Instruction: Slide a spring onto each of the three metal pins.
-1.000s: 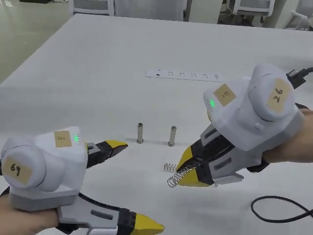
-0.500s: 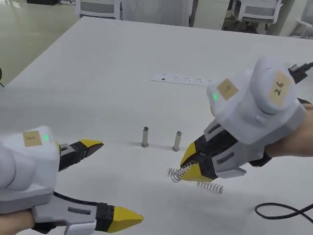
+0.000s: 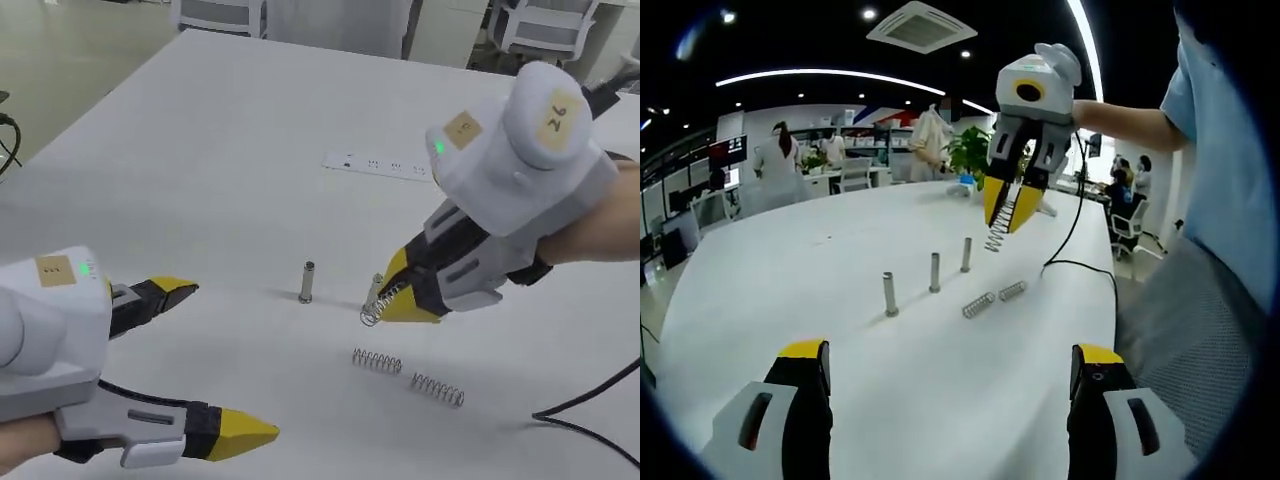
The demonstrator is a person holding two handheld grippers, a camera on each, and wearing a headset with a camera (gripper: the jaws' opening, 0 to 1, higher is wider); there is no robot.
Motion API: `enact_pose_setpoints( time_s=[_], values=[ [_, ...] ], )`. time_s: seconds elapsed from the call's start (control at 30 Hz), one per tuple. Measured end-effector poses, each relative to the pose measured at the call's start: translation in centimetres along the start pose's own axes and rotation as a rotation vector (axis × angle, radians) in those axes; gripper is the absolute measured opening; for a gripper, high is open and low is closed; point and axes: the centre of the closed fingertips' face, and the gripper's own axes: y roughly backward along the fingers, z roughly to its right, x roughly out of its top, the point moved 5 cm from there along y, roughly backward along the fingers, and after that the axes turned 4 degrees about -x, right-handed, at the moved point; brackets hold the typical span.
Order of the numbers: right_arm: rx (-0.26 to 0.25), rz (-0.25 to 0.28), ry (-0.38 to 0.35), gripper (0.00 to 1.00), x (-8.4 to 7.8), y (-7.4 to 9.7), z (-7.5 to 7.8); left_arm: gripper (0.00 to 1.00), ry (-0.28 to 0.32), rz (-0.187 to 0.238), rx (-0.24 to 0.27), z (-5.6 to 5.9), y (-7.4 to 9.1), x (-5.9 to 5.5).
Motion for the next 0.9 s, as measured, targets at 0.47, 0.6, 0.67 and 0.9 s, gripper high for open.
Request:
enact_pose_setpoints(
  time_s=[0.47, 0.6, 0.67, 0.9],
  values=[
    [0.001, -0.033, 0.038, 0.08, 1.5, -0.4, 3.3, 0.96, 0.015, 0.006, 0.006, -0.4, 0.0, -0.3],
    [0.008, -0.05, 0.055, 0.08, 1.7, -1.0, 4.1, 0.95, 0.017, 0.012, 0.008, -0.5, 0.0, -0.3],
    [0.014, -0.056, 0.059, 0.08, 1.8, -1.3, 4.5, 0.94, 0.018, 0.015, 0.009, -0.5, 0.1, -0.3],
    [0.024, -0.072, 0.078, 0.08, 2.2, -2.5, 5.5, 0.94, 0.014, 0.008, 0.012, -0.7, 0.1, -0.4]
  ],
)
